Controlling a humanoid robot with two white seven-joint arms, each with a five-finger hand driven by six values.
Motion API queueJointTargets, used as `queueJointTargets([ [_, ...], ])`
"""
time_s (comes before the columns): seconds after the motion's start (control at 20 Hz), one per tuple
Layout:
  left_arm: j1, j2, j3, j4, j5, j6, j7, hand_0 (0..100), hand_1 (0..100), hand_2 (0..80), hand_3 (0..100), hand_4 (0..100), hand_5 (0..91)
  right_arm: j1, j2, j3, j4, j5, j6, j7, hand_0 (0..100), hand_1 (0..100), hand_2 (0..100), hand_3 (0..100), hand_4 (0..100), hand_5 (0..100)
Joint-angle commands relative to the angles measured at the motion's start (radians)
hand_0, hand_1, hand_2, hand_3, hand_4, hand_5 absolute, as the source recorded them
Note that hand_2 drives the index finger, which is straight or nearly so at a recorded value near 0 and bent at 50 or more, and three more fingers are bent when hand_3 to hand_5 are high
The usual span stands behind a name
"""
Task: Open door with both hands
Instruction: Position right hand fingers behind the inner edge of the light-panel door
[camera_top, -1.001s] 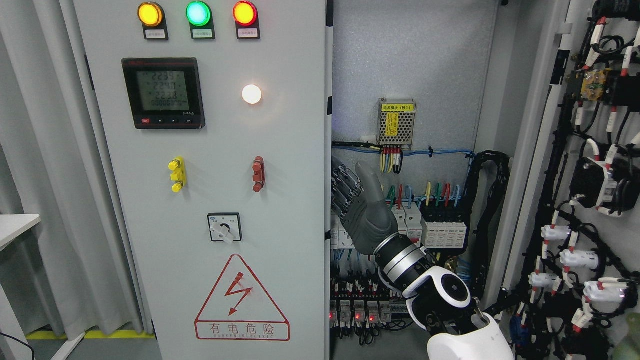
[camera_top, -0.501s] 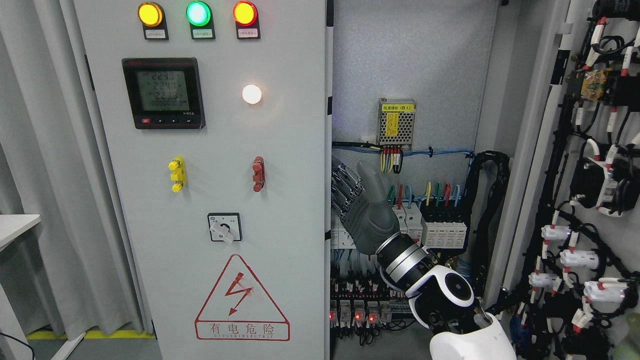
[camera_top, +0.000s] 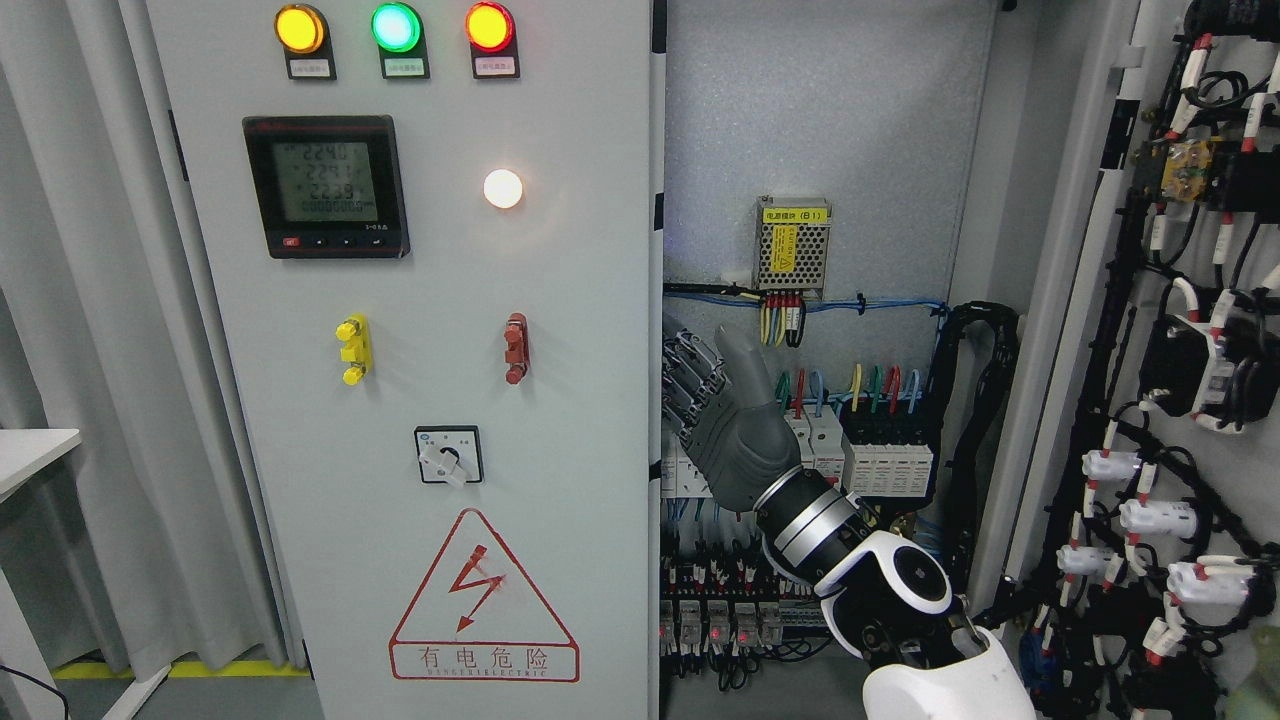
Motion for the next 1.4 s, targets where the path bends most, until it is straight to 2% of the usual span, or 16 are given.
queueJointTargets([
  [0.0, 0.035, 0.017, 0.002, 0.0, 0.0, 0.0, 0.001, 29, 0, 2.8, 3, 3, 0.0, 0.003, 0.0, -0.022, -0.012, -0.001, 0.005, 0.011, 22, 0, 0, 0, 0, 0],
  [0.05, 0.035, 0.017, 0.0, 0.0, 0.0, 0.0, 0.001, 29, 0, 2.8, 3, 3, 0.0, 0.004, 0.0, -0.022, -0.017, -0.001, 0.005, 0.012, 22, 0, 0, 0, 0, 0],
  [0.2, 0.035, 0.017, 0.0, 0.0, 0.0, 0.0, 0.001, 29, 0, 2.8, 3, 3, 0.0, 0.006, 0.0, -0.026, -0.02, 0.0, 0.005, 0.054, 22, 0, 0, 0, 0, 0],
  [0.85, 0.035, 0.015, 0.0, -0.001, 0.0, 0.0, 0.001, 29, 0, 2.8, 3, 3, 0.0, 0.01, 0.0, -0.049, -0.035, -0.001, 0.0, 0.058, 22, 0, 0, 0, 0, 0],
  [1.35, 0.037, 0.015, 0.0, 0.0, 0.0, 0.0, 0.001, 29, 0, 2.8, 3, 3, 0.0, 0.024, 0.0, -0.046, -0.053, -0.009, 0.005, 0.063, 22, 0, 0, 0, 0, 0],
])
